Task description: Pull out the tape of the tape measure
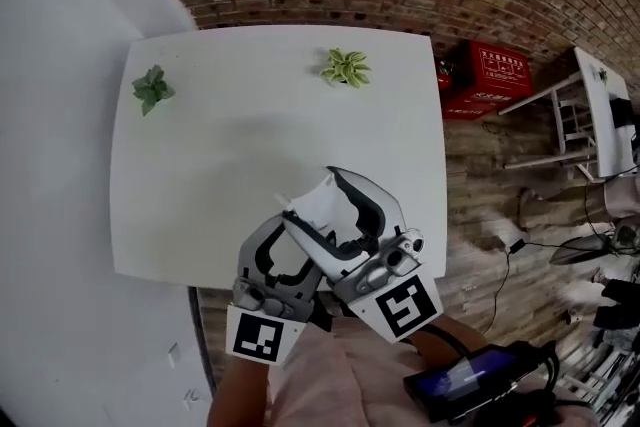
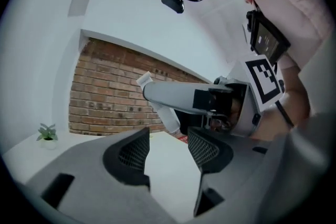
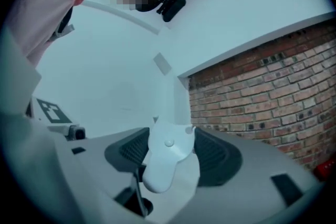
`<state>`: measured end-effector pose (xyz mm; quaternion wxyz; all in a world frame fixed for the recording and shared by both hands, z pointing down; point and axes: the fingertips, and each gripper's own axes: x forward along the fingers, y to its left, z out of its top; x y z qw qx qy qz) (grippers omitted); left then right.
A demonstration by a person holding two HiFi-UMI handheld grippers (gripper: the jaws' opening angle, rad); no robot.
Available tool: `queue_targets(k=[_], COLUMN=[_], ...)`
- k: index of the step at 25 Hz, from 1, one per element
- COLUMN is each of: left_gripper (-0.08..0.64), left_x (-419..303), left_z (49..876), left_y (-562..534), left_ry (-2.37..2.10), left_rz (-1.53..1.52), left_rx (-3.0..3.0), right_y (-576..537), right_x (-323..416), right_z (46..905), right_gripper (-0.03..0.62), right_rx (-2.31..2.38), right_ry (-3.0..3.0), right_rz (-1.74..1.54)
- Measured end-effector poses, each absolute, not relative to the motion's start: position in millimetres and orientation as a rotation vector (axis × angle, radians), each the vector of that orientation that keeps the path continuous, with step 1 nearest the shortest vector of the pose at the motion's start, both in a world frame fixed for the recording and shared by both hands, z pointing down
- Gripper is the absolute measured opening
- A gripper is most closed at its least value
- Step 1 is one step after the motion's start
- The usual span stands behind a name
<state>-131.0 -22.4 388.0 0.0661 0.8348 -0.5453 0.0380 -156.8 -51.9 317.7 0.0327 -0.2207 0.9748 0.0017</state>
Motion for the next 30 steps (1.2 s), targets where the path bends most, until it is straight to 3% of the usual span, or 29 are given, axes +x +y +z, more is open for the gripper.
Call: queue_targets(k=[4, 25, 28, 30], left_gripper=[0.231, 0.106, 0.095, 0.094], left_x=[-126, -122, -122, -119], left_z=[373, 364, 363, 361], left_y=[-22, -38, -39, -38], left_ry=[-1.551, -1.557, -1.535, -1.489], left_rz=[-0.095, -0.040, -0.066, -0.065], left_rx=[2.532, 2.604, 2.595, 2.611], right_y=[-43, -43, -43, -41], right_x=[-155, -142, -140, -136], right_z=[315, 314, 313, 311], right_gripper=[0.268, 0.270, 0.278, 0.326], right_rx=[-0.649, -0.582, -0.536, -0.455], right_ry=[3.009, 2.992, 3.007, 3.028], right_rz=[0.056, -0.037, -0.056, -0.071])
